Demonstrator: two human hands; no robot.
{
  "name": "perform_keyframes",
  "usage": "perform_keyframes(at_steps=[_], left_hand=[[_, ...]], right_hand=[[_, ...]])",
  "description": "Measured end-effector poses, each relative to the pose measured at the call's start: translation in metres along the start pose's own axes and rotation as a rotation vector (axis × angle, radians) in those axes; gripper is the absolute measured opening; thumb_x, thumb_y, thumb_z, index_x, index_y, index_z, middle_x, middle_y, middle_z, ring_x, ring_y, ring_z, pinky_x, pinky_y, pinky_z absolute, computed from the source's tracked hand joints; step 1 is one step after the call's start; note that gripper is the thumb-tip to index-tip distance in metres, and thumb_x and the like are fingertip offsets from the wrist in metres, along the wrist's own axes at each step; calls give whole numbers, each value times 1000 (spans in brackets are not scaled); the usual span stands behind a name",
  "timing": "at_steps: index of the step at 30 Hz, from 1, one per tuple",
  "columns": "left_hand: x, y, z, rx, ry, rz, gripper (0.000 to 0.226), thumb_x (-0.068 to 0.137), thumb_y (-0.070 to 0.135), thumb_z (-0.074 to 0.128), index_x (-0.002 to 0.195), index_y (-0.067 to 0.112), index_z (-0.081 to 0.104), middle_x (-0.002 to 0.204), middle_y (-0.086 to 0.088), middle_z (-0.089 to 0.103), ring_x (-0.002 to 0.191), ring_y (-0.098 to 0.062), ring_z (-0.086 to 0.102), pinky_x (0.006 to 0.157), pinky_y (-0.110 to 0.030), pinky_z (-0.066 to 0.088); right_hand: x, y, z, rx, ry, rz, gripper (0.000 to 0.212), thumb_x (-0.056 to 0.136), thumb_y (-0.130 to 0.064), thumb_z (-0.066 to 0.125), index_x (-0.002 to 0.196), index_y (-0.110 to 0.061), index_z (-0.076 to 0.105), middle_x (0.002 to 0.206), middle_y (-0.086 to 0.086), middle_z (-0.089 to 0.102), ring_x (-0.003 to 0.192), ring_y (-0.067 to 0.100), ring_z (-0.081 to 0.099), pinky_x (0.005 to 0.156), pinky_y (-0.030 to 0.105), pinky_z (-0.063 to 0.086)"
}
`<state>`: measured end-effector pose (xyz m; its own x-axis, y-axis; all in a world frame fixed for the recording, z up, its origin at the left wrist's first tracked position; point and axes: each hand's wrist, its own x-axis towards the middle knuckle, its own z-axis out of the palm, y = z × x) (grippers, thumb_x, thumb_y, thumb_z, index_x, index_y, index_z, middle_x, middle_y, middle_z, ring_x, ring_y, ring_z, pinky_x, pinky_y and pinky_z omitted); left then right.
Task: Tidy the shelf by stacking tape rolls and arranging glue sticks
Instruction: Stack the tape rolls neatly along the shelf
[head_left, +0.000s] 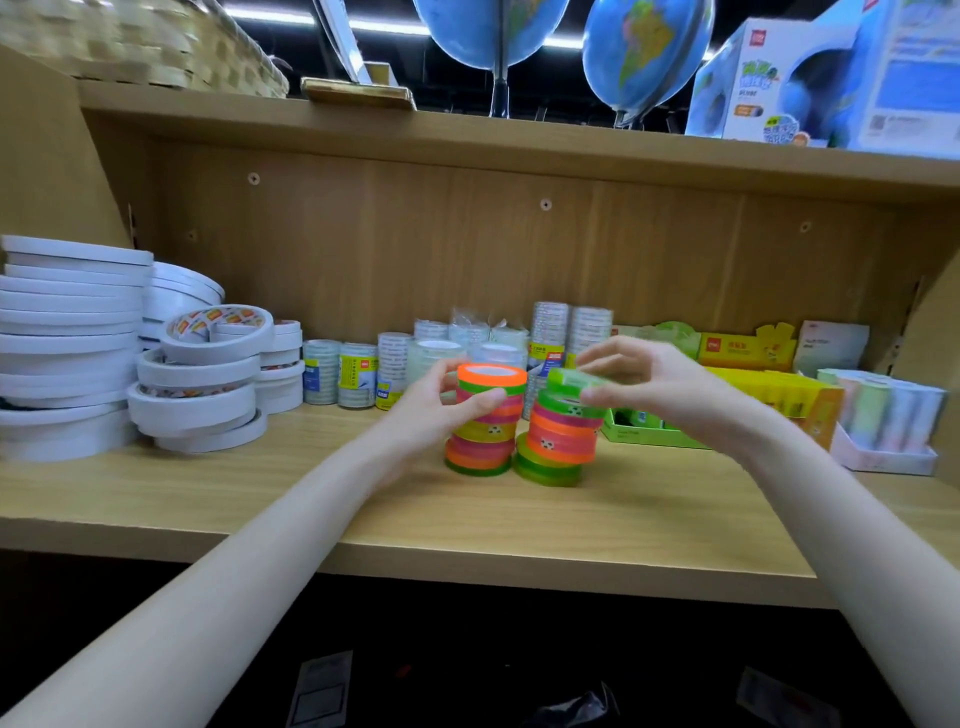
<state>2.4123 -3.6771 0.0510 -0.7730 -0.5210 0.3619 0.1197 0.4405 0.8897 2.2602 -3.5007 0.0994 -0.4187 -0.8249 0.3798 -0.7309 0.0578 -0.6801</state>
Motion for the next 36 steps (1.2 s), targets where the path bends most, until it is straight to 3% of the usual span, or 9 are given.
perform_keyframes(at_steps=[6, 11, 14, 17, 20, 23, 26, 31, 36], left_hand=[[-2, -6, 6, -89, -113, -80, 85, 62, 38, 76, 136, 21, 38, 126, -1, 57, 114, -13, 55, 103, -36, 41], [-3, -13, 11, -162, -109, -99, 78, 63, 17, 83, 130, 18, 43, 118, -6, 62, 110, -19, 59, 101, -39, 43], [-7, -12, 5, -92, -143, -95, 72, 73, 6, 76, 133, 18, 38, 115, 1, 60, 106, -13, 58, 93, -27, 47], [-12, -10, 1, 170, -163, -34, 79, 77, 3, 72, 138, 24, 26, 112, 11, 51, 103, -5, 52, 76, -7, 44], [-14, -11, 2, 301, -77, -8, 86, 74, 12, 76, 141, 24, 24, 121, 4, 50, 112, -13, 49, 95, -23, 42], [-13, -14, 4, 383, -8, -19, 90, 69, 23, 80, 141, 23, 26, 131, -2, 50, 119, -19, 48, 103, -39, 40], [-13, -11, 4, 406, -1, -18, 91, 67, 25, 81, 140, 23, 27, 131, -4, 50, 118, -20, 49, 102, -40, 41], [-13, -10, 1, 427, -11, -25, 93, 67, 28, 82, 141, 24, 26, 132, -4, 50, 119, -18, 49, 103, -40, 40], [-10, -10, -1, 432, -6, -9, 98, 62, 28, 85, 142, 24, 28, 132, -2, 52, 119, -16, 49, 100, -32, 40]], right_hand=[[-18, 13, 45, 210, 39, 1, 63, 89, -36, 55, 142, -35, 21, 145, -9, 30, 129, 13, 41, 110, 38, 33], [-5, 10, 62, 288, 41, -24, 77, 91, -21, 56, 143, -42, 2, 154, -7, 14, 137, 15, 30, 114, 43, 26], [-4, 9, 61, 372, 25, 5, 86, 89, -14, 58, 144, -44, -1, 152, -6, 20, 130, 15, 40, 111, 40, 32], [-6, 13, 57, 253, -9, 3, 104, 79, -21, 71, 143, -46, -7, 151, -7, 22, 132, 15, 38, 112, 41, 30], [-11, 20, 47, 402, 9, 49, 89, 83, -5, 65, 148, -31, 9, 129, -14, 47, 117, 12, 52, 103, 33, 39], [-13, 28, 43, 455, 38, 84, 70, 83, 0, 63, 142, -22, 31, 126, 8, 58, 110, 18, 59, 99, 36, 45], [-12, 29, 44, 381, 56, 76, 67, 80, -6, 68, 136, -26, 36, 125, 6, 58, 110, 19, 59, 97, 36, 47], [-9, 28, 43, 299, -40, 42, 82, 76, -1, 71, 139, -31, 27, 102, -11, 59, 95, 2, 61, 75, 15, 53], [-4, 27, 47, 213, 15, 38, 86, 70, -8, 77, 137, -32, 29, 119, 3, 59, 104, 12, 62, 90, 30, 52]])
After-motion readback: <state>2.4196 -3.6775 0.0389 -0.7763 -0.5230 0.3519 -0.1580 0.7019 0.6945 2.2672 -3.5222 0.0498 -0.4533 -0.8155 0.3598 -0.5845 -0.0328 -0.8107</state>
